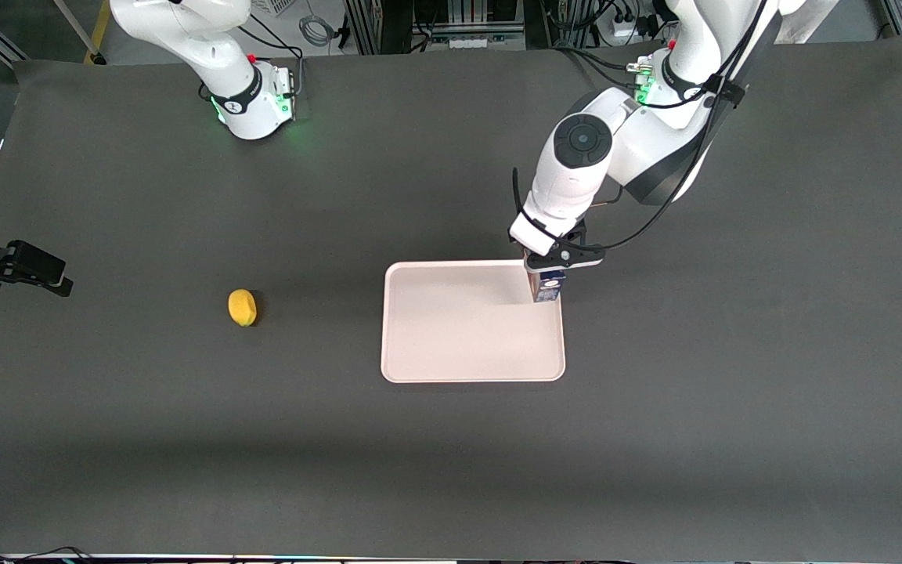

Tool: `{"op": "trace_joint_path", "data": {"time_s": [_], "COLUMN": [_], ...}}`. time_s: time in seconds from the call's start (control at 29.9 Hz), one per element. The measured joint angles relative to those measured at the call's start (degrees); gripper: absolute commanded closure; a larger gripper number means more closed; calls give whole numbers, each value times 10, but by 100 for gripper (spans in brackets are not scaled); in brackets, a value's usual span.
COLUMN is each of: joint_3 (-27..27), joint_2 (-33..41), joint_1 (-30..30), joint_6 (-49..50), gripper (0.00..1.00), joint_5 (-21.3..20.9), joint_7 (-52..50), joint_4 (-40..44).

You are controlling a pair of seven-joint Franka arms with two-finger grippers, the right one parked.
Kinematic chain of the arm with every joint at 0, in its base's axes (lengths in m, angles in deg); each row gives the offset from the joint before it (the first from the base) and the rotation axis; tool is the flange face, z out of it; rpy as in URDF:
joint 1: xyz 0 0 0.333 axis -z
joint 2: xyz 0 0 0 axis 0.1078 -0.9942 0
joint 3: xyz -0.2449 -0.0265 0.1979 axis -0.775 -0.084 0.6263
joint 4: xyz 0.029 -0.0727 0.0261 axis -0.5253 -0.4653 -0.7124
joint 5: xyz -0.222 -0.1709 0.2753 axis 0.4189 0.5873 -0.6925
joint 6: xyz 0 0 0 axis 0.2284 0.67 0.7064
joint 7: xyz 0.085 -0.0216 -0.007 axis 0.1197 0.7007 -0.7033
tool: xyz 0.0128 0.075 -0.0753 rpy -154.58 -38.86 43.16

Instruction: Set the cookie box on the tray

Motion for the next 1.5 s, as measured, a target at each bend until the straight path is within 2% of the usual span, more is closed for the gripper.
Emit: {"op": "trace_joint_path", "data": {"time_s": [0.3,0.57,0.9,1.34,1.4,1.47,1.5], "joint_3": [0,0,0,0,0,0,0], "joint_2": [-46,-108,-170,-202,-204,-205,-205], "joint_1": [2,4,8,11,11,11,11], "joint_6": [-35,-40,-42,-46,-48,-48,-48], "gripper": [95,95,95,93,83,56,37], "joint_5": [-66,-145,-209,-245,-246,-246,-247], "joint_7": [-46,-97,-105,-106,-106,-106,-106], "joint_4": [6,50,100,110,112,113,113]}}
